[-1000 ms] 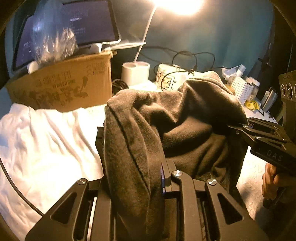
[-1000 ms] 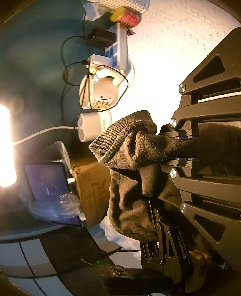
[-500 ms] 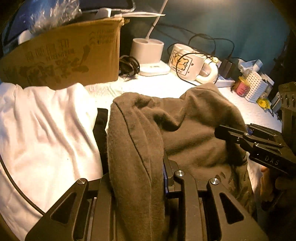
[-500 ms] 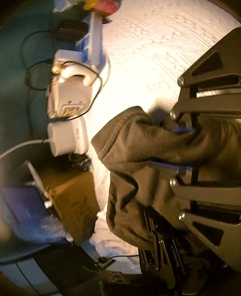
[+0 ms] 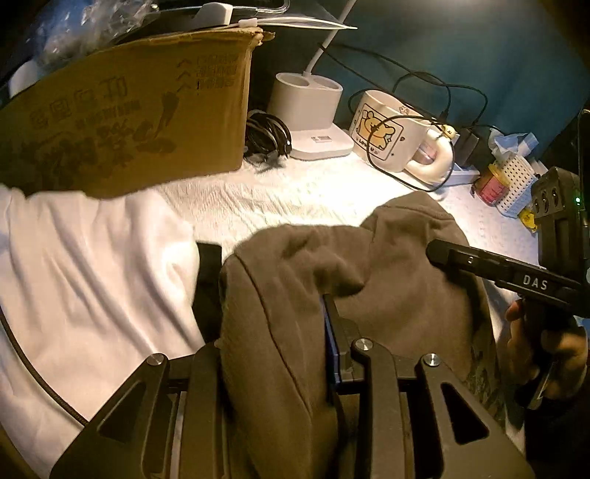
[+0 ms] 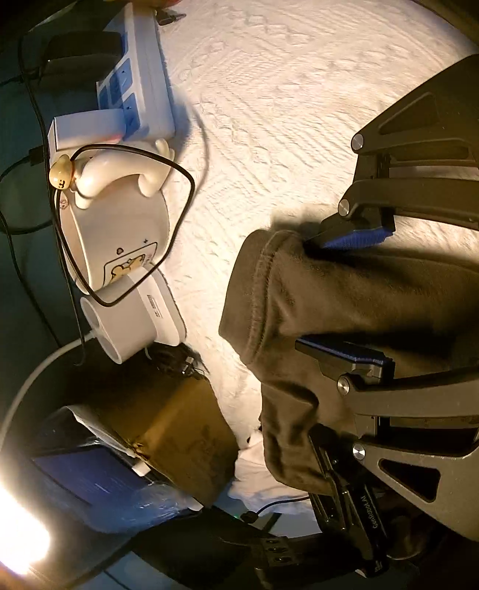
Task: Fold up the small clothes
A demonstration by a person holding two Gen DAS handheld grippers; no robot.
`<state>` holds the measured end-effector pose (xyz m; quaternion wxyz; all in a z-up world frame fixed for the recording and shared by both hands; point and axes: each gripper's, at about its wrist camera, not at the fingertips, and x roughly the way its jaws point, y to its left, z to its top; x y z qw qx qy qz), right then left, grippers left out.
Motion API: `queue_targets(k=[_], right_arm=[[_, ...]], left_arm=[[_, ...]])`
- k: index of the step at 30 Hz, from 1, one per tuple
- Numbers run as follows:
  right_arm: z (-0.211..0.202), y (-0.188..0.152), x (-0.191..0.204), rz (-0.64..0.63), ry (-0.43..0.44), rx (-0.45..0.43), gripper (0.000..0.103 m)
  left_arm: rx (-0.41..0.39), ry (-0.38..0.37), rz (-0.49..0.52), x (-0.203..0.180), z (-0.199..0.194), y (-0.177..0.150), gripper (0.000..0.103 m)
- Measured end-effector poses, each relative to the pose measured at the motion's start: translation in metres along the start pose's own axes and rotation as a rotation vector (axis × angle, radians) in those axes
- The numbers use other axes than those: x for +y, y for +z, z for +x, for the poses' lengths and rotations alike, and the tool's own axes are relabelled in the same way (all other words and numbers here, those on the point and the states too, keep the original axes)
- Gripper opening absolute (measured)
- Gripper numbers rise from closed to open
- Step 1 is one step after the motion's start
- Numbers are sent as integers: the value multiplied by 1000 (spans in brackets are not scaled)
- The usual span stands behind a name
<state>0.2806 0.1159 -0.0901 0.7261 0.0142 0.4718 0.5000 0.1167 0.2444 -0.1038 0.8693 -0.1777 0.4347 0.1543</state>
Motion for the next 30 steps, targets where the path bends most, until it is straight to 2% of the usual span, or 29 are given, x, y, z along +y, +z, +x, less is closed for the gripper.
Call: queue_targets(k=[5,10,12,15,19,23,30], right_arm=[[2,2,-2,-14,-17,-19,46],[-2,5,-6,-45,-152,-61,46],[-3,6,-9,-44,-139,-63,46],[-2,4,-4,-87,-174,-67,46],[-1,3,-2,-103,-260,-74,46],[-5,0,0,-123,-309,-86,46],[-17,-6,-1,-103,-327,-103,46]], left_arm=[[-5,6,-1,10,11,8,34],[-14,-3,-5,14,12,9,35],[-16,2,-3,14,11,9,35],[-30,27,-10,14,6,11,35],[-76,115,31,10,-6,14,48],[-64,133,37,10,-10,13,48],[-86,131,52,-3,-33,2,48]])
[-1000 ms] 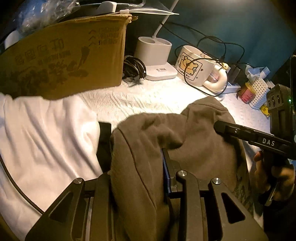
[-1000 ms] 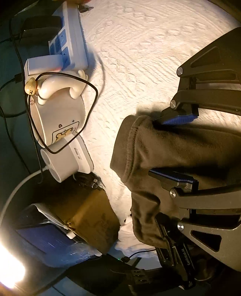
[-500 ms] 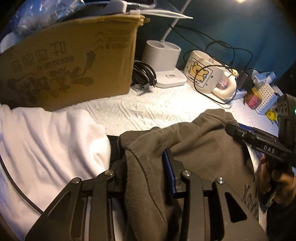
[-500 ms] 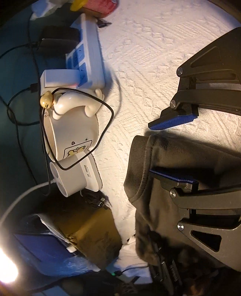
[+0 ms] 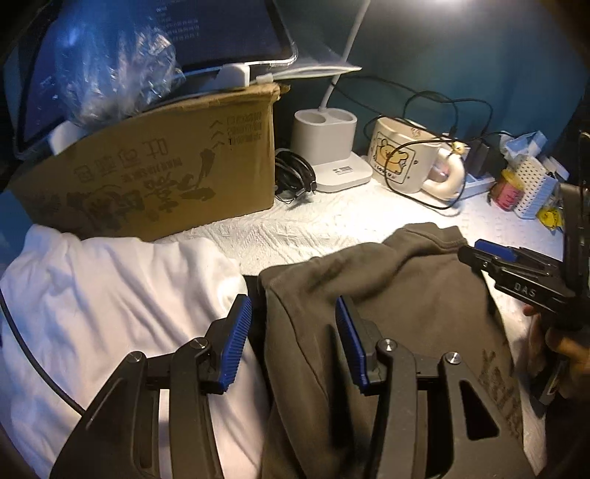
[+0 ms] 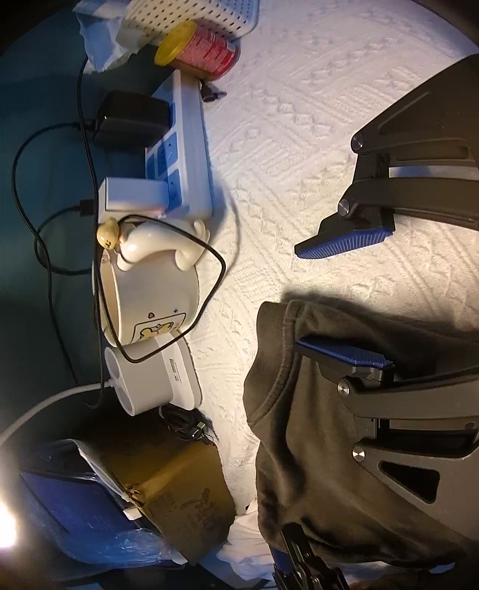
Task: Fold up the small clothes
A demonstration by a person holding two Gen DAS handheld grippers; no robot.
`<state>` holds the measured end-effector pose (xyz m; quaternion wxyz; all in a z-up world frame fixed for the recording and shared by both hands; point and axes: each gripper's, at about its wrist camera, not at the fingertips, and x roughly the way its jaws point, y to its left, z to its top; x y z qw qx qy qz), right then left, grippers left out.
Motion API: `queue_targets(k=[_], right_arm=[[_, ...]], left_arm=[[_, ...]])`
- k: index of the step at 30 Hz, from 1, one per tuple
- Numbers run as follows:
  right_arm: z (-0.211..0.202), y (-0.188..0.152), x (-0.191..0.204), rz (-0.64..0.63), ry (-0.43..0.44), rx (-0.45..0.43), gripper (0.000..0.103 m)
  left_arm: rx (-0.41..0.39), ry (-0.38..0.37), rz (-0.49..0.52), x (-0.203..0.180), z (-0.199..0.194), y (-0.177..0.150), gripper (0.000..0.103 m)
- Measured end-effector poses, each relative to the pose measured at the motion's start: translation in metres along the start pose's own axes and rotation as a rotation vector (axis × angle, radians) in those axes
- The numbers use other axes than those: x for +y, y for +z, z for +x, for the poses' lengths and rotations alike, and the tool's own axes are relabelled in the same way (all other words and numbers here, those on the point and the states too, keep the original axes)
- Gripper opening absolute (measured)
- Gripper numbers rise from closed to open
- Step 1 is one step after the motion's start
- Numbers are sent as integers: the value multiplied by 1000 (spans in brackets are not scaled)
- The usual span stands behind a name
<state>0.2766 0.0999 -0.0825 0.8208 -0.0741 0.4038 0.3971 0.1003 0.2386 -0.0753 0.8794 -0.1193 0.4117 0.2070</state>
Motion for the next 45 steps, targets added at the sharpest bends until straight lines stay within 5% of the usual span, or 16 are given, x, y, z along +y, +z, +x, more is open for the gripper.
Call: queue_targets(k=[12,34,40,45], right_arm=[[-31,-26,8,-17,-4,-7,46],[-74,-103,32,-42,61,32,46],[-86,-120,43,-60,88,42,22],[-94,-134,53,-62,112,55,20]], left_arm=[[55,-42,0,-19,-17,-42,48],[22,13,25,-23,-34,-86,48],[-13,28,50,-24,-37,-95,40],[-20,40,64,-21,-39,-102,30]])
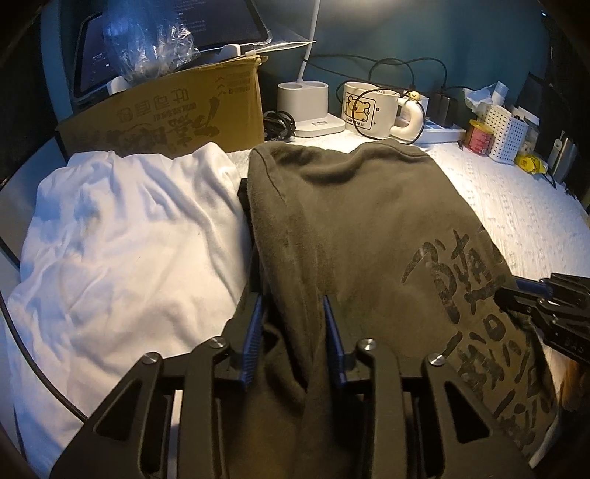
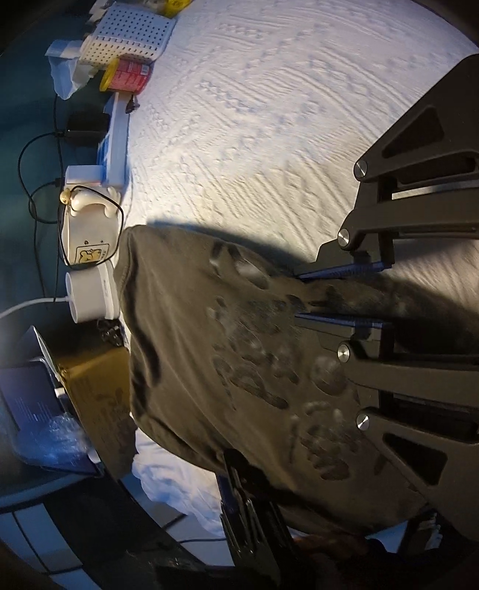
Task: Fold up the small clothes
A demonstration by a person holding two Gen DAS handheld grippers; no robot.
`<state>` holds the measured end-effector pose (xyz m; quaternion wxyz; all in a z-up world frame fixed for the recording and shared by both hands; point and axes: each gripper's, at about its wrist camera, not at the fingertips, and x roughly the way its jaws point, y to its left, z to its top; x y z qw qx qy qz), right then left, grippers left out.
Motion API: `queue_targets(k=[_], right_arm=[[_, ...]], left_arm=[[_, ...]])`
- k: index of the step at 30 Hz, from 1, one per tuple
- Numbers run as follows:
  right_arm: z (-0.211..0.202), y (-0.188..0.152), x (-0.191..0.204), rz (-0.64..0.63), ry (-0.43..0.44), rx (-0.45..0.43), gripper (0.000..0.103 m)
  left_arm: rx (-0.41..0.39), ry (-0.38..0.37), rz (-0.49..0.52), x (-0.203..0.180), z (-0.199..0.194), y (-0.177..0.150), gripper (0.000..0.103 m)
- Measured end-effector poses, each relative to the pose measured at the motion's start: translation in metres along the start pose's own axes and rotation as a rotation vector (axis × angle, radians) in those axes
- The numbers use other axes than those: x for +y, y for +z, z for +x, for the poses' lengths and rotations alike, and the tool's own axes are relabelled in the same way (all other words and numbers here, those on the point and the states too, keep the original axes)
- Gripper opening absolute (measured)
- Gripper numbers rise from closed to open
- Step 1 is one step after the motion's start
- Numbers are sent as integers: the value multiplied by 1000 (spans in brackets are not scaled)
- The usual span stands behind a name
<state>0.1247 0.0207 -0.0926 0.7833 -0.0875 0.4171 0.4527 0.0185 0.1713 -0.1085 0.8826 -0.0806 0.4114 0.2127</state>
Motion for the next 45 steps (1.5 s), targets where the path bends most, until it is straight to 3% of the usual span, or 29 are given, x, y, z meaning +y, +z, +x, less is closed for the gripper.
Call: queue_targets(k=[4,8,15,17,19,20,21,24,27,31,35,39,45], right_arm=[[-6,-8,8,7,4,1,20],[-14,-16,9,32,7,2,20],[-28,-28,2,62,4,17,21],[-33,-29,-1,64,10,21,21],[-41,-32,-5,64,16,20,21],[-43,-32,-6,65,17,18,21],[-47,-34,-9,68,17,15,23],[-60,-38,-20,77,16,-7,49],[-74,-41,-34,91,8,-27,51],[-95,-48,-53,99,-18,-59,51],[-116,-55,-74,112,-44,-90,51],[-139,-62,-95,127,-71,-127,64],[-172,-65,-121,141,-125,-172,64]], left_arm=[[5,11,-6,2,-4,-3,30],[-6,-24,-52,6,-18,-6,30],[-39,-38,-35,-10,-45,-13,31],[-44,-45,-38,-16,-50,-15,39],[-53,-48,-42,-23,-55,-16,53],[-58,-49,-43,-27,-58,-17,54],[-59,-50,-42,-31,-59,-16,55],[-62,-65,-38,-46,-65,-17,55],[-70,-81,-26,-64,-71,-17,57],[-92,-107,-9,-92,-81,-15,71],[-135,-134,28,-123,-96,-9,72],[-155,-158,44,-147,-107,-3,84],[-183,-170,62,-177,-121,8,86]])
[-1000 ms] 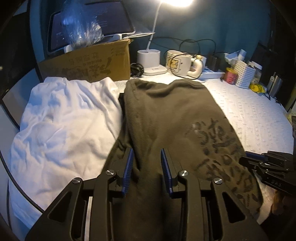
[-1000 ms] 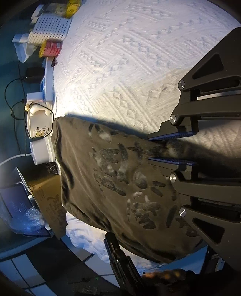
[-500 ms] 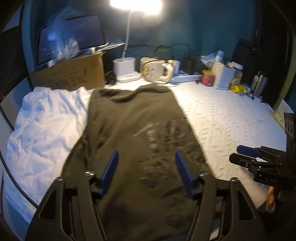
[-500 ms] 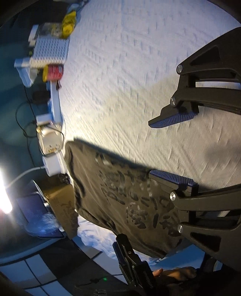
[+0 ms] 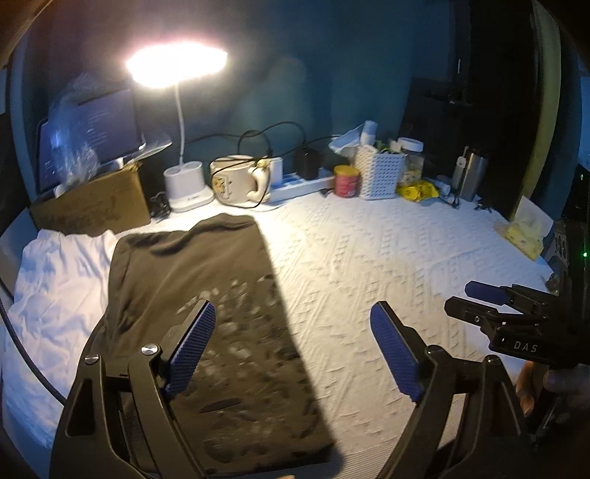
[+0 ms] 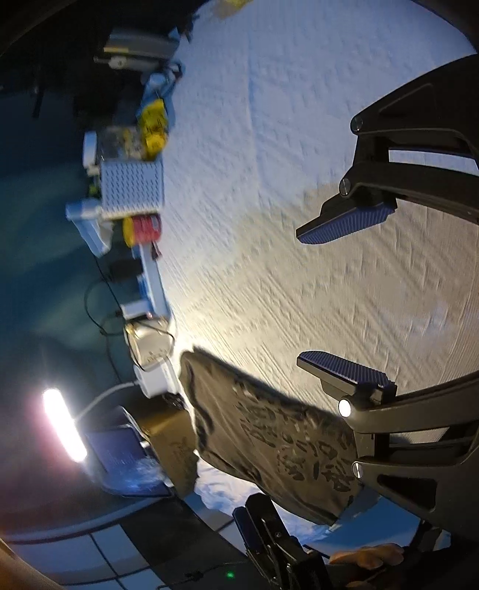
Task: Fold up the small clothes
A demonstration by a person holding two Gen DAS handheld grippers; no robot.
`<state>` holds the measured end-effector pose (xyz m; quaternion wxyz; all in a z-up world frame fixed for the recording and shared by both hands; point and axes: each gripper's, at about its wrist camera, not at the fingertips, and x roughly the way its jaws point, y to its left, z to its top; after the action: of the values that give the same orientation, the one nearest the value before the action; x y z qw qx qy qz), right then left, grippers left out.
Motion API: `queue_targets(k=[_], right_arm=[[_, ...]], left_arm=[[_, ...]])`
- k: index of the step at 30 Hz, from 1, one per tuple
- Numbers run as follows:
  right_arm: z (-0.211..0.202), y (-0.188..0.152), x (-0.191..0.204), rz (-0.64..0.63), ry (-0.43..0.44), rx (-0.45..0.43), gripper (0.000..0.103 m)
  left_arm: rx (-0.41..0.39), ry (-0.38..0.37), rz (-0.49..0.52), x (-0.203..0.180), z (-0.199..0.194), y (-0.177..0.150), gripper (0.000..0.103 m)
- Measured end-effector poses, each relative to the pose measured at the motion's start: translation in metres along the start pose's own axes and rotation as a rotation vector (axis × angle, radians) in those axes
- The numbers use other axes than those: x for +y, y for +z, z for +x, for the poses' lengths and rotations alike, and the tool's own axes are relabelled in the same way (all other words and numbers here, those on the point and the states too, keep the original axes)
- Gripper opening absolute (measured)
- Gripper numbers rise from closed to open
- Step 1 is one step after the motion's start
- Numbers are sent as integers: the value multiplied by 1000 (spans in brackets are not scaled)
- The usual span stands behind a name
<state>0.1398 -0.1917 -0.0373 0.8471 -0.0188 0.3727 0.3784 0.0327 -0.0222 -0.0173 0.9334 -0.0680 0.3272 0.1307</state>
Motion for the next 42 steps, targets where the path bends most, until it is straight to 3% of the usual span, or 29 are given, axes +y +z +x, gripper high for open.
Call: queue_targets(k=[8,11,14,16,20,21,22,26,35,42], right_arm=[[-51,24,-19,-34,-85,-101,65],[-75,37,-19,-57,-128,-135,65],[-111,48,-18,-64,-140,-215,66],[-129,53,-18,-62,-125,-244,66],[-173,62,-13,-126,-191,-319,67],[-184,65,-13,-133,-203,-344,67],[-196,68,-12,-135,-218,-370,67],[-224,74,0,-158,-240,-426,72],[-270,75,30,-186,-242,-518,73],[-298,77,53,-217,-252,-589,76]], left_arm=[[-77,-9,-19,-23,-23,28,86],[-84,26,28,-33,-34,39,86],[-115,46,-8,-38,-49,51,86],[-189,34,18,-50,-68,63,86],[-292,56,92,-74,-102,86,87],[-320,52,92,-78,-111,89,93],[-341,56,89,-81,-119,91,103],[-377,69,112,-88,-139,93,103],[-413,76,87,-81,-174,92,103],[-534,90,53,-67,-210,93,103]])
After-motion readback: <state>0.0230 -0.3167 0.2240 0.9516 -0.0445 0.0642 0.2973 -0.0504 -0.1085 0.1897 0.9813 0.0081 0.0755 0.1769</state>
